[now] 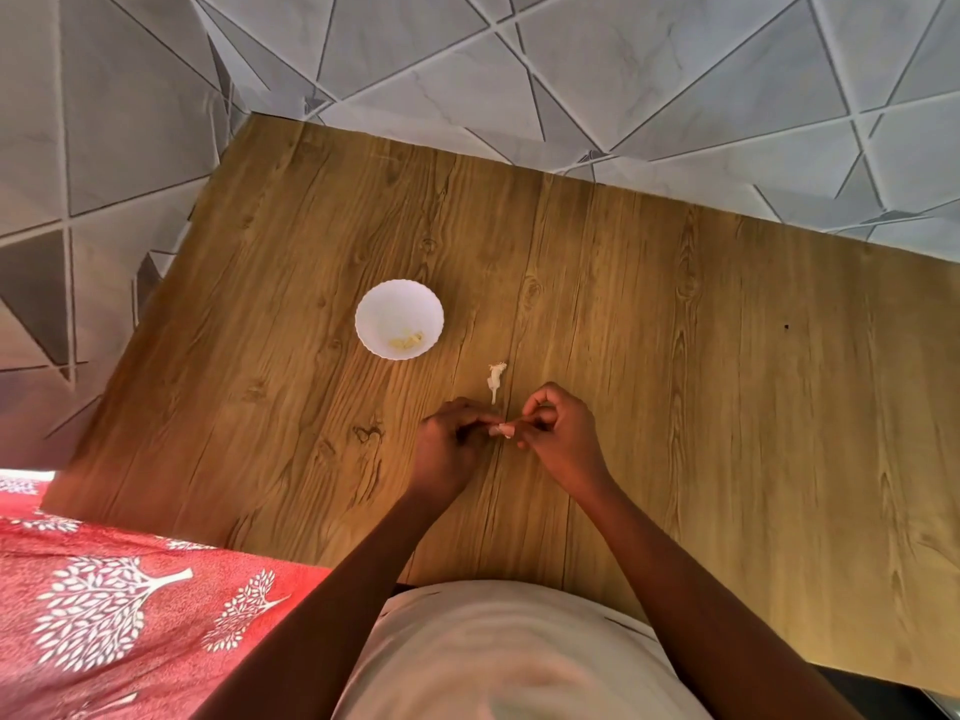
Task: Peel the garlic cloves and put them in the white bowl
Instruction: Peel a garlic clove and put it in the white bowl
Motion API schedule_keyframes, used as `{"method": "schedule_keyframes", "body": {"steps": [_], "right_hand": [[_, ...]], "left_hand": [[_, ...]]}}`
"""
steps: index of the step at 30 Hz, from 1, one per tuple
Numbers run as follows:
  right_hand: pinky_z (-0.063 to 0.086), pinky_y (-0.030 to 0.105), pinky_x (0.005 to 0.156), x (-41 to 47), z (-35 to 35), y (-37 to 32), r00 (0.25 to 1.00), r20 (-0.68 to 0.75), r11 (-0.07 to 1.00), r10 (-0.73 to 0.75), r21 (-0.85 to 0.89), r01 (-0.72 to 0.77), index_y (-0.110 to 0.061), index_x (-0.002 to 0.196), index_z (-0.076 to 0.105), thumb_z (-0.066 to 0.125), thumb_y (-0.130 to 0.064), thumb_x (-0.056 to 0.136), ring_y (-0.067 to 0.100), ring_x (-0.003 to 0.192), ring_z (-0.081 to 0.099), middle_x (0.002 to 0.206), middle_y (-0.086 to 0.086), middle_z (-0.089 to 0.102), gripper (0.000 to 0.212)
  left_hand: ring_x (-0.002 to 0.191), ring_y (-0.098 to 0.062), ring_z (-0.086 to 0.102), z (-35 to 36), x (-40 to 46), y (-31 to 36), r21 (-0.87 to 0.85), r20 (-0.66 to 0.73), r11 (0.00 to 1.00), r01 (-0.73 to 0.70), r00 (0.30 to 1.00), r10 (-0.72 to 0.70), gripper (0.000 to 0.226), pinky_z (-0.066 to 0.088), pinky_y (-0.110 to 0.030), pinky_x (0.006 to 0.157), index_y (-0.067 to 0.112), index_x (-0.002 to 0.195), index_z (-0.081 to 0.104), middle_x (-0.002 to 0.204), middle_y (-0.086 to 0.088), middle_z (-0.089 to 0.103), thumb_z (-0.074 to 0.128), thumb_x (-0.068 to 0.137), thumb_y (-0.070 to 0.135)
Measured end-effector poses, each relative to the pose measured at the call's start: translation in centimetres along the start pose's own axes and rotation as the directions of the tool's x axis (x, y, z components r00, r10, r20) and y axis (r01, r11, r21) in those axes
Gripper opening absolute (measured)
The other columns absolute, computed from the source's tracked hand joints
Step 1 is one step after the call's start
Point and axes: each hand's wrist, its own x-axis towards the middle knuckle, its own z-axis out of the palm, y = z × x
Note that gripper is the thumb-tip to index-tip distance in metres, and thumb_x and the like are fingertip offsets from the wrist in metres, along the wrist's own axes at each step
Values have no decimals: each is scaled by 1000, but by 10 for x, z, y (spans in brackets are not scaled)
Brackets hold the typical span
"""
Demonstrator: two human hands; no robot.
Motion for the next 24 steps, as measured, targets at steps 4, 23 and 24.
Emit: {"method": "schedule_keyframes", "body": {"steps": [4, 23, 24], "right_hand": [[60, 32, 63, 1, -1, 1, 1000, 7, 1000, 7, 0, -7, -11, 87, 59, 84, -7, 79, 16, 64, 73, 71, 3, 73, 27], [43, 9, 73, 7, -1, 9, 973, 178, 911, -145, -361, 202, -20, 94, 78, 79, -12, 85, -3, 79, 63, 86, -10, 70, 13], [41, 5, 71, 7, -1, 8, 978, 153, 918, -141, -350, 187, -21, 95, 77, 78, -13, 86, -5, 79, 62, 85, -12, 69, 12]], "left_hand": [[86, -14, 68, 0, 0, -2, -18, -8, 1000, 0, 1000, -1, 24, 57, -42, 75, 12, 97, 80, 93, 3, 73, 75, 83, -7], [90, -7, 69, -4, 4, 3, -77, -39, 994, 80, 996, -83, 17, 52, -13, 78, 11, 96, 80, 95, 3, 74, 80, 83, 0], [89, -7, 69, -4, 4, 3, -84, -36, 993, 79, 996, -82, 18, 51, -13, 78, 11, 96, 80, 94, 4, 74, 80, 82, -1]]}}
